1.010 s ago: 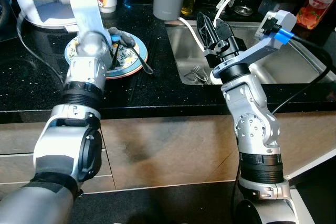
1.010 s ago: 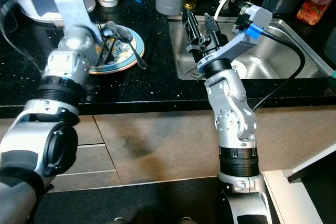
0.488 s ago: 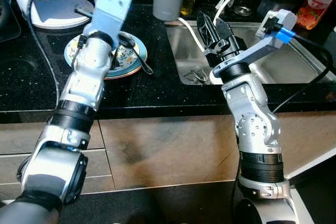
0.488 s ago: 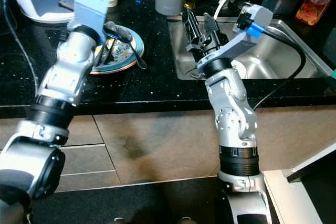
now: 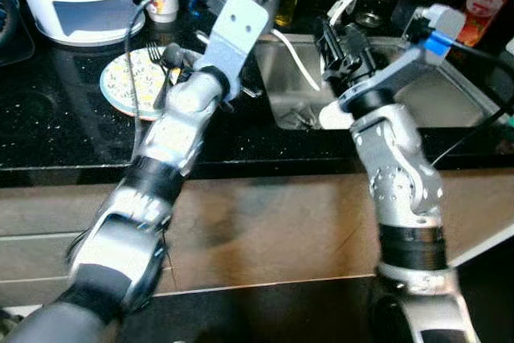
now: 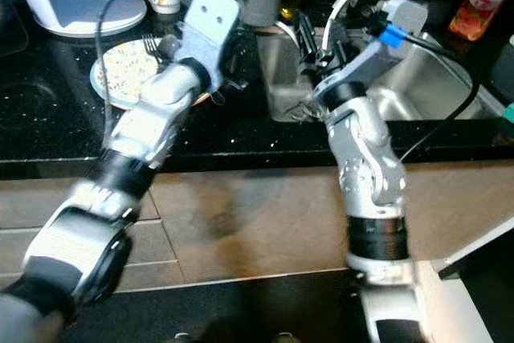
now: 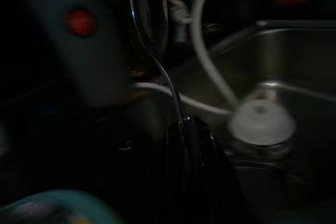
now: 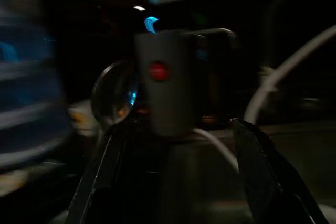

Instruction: Kitchen organization

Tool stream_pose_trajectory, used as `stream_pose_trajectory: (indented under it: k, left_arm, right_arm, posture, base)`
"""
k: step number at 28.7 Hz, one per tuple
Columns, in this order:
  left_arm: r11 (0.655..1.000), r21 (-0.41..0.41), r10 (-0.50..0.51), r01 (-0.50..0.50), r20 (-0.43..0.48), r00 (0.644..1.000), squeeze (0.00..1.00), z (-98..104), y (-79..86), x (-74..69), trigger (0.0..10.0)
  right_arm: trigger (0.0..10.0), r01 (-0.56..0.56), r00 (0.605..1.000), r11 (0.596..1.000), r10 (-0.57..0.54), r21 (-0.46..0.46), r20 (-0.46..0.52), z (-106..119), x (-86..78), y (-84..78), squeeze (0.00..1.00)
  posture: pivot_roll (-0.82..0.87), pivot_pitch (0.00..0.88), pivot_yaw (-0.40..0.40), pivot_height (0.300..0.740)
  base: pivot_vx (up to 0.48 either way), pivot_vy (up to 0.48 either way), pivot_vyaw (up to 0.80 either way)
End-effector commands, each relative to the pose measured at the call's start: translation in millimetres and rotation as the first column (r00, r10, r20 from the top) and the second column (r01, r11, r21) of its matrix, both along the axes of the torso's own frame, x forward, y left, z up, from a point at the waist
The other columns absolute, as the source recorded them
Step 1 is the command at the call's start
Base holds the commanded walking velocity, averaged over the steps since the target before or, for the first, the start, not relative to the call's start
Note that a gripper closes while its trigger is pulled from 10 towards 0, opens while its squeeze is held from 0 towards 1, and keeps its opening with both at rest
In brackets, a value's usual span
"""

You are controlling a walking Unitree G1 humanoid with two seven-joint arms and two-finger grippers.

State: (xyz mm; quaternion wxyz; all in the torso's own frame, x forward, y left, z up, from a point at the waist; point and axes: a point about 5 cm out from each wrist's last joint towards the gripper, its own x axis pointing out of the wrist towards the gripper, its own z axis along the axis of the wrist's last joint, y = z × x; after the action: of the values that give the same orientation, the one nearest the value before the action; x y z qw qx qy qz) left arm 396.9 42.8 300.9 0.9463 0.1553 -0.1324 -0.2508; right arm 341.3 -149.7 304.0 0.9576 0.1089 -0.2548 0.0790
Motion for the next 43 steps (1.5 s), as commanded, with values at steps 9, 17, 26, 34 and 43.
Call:
stream_pose_trajectory:
  k: [9, 17, 26, 34, 43]
  left_arm:
    - [0.992, -0.056, -0.128, 0.117, -0.288, 0.949, 1.00, -13.6, -42.6, 5.7, 10.0]
    - [0.944, -0.297, -0.181, 0.145, -0.097, 0.979, 0.00, 27.0, -25.6, 8.7, 10.0]
    - [0.973, -0.223, -0.048, 0.054, 0.031, 0.998, 0.00, 48.0, 20.2, 11.5, 10.0]
    - [0.976, -0.158, 0.119, -0.152, -0.204, 0.972, 0.00, -8.6, 94.9, -20.5, 10.0]
    - [0.950, -0.075, 0.285, -0.304, -0.195, 0.938, 0.00, -11.9, 126.2, -30.4, 10.0]
  right_arm:
    - [10.0, 0.309, 0.951, 0.944, -0.306, -0.116, 0.043, 0.3, -4.3, -37.2, 0.00]
    - [10.0, 0.350, 0.934, 0.928, -0.335, -0.128, 0.123, 6.6, -7.8, -32.7, 0.00]
    - [10.0, 0.300, 0.948, 0.947, -0.281, -0.118, 0.151, 9.3, -7.6, -20.8, 0.00]
    - [10.0, 0.284, 0.954, 0.951, -0.267, -0.125, 0.135, -2.0, -11.0, -20.6, 0.00]
    - [10.0, 0.283, 0.955, 0.950, -0.267, -0.129, 0.129, -5.6, -10.4, -22.7, 0.00]
  posture:
    - [0.05, 0.085, 0.003, 0.740]
    - [0.06, 0.094, -0.004, 0.740]
    - [0.11, 0.096, -0.026, 0.740]
    - [0.15, 0.089, -0.031, 0.740]
    - [0.16, 0.083, -0.036, 0.740]
  base:
    - [0.000, 0.000, 0.00]
    - [0.000, 0.000, 0.00]
    - [0.000, 0.000, 0.00]
    - [0.000, 0.000, 0.00]
    - [0.000, 0.000, 0.00]
